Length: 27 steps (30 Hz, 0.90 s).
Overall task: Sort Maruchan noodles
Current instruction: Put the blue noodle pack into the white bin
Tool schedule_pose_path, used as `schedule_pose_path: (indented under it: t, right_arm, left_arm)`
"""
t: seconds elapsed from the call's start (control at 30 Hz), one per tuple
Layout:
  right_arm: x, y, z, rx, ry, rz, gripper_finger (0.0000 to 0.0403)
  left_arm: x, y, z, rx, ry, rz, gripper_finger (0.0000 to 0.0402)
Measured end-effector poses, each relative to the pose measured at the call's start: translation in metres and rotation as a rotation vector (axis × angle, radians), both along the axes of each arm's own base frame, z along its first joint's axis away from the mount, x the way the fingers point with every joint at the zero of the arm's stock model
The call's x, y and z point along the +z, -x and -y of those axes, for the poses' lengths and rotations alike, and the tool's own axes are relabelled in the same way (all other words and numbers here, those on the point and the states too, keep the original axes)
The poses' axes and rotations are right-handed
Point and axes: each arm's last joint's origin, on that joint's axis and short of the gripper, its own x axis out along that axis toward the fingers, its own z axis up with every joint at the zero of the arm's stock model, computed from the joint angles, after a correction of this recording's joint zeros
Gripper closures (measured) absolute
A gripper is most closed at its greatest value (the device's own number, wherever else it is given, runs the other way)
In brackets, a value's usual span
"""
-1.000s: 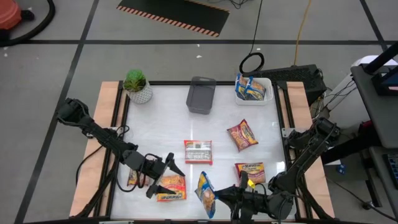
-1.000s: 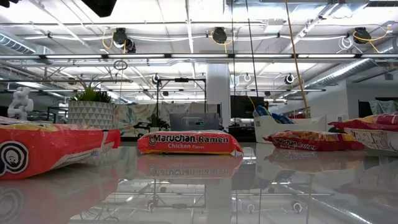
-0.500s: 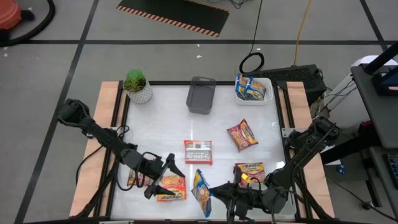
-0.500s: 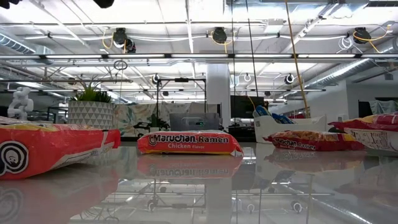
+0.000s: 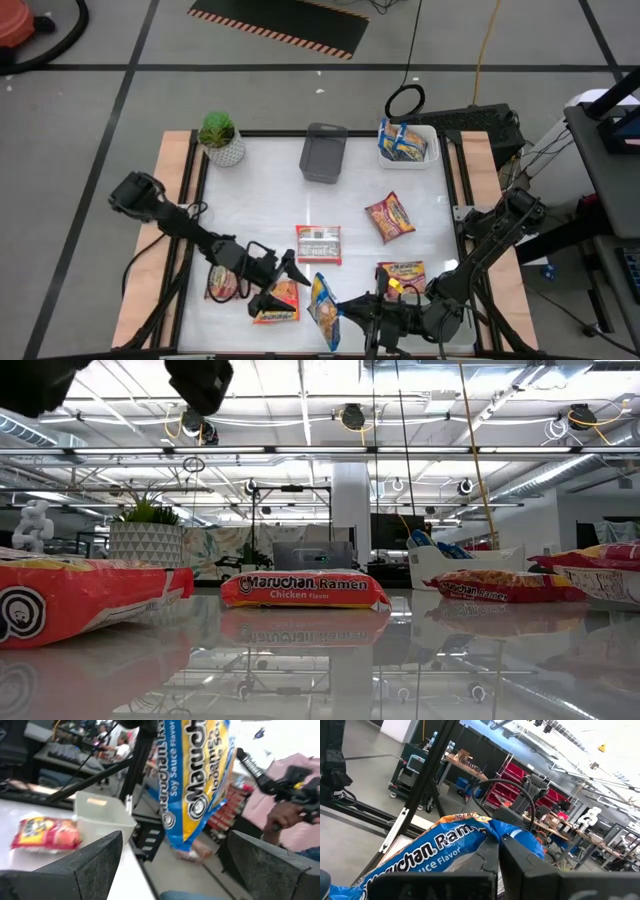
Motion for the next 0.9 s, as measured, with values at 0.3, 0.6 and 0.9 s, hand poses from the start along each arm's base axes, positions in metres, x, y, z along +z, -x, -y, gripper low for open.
schedule_pose_path:
  t: [0.3,0.6,0.9]
  right_arm:
    - [0.000,-0.001,0.001,0.000,-0.001,0.000,0.0403]
    - [-0.001,-0.007,0.005,0.076,-0.036,-0.001,0.0403]
    - [-0.003,-0.005,0.002,0.086,-0.016,-0.015,0.0403]
  left_arm:
    - [-0.009,-0.027,0.016,-0.090,0.027,0.049,0.0034]
    - [-0.014,-0.056,0.044,-0.161,0.031,0.070,0.0035]
    - [-0.011,-0.056,0.045,-0.158,0.036,0.096,0.0035]
